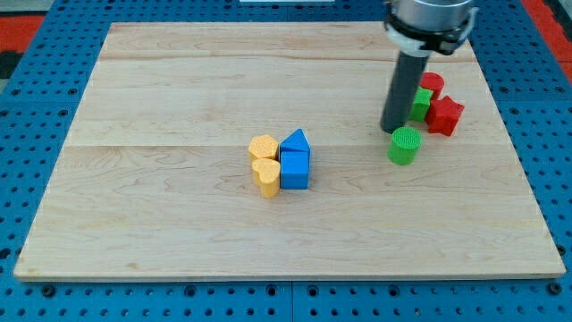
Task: Slide green circle along with the green star and red circle up a bit
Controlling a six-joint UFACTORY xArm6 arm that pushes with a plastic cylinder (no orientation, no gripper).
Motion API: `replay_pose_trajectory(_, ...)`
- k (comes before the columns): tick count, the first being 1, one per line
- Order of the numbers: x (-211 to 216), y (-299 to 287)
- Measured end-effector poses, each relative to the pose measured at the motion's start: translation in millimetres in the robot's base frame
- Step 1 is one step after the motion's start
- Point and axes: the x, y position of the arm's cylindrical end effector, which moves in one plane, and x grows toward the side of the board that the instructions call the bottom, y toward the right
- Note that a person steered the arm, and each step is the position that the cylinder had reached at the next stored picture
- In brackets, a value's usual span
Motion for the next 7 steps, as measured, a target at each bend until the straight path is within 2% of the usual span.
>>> replay_pose_trajectory(1, 0, -27)
replay_pose_trajectory(3, 62, -64)
replay_pose_trajectory(4, 70, -60)
replay_pose_trajectory(7, 68, 14)
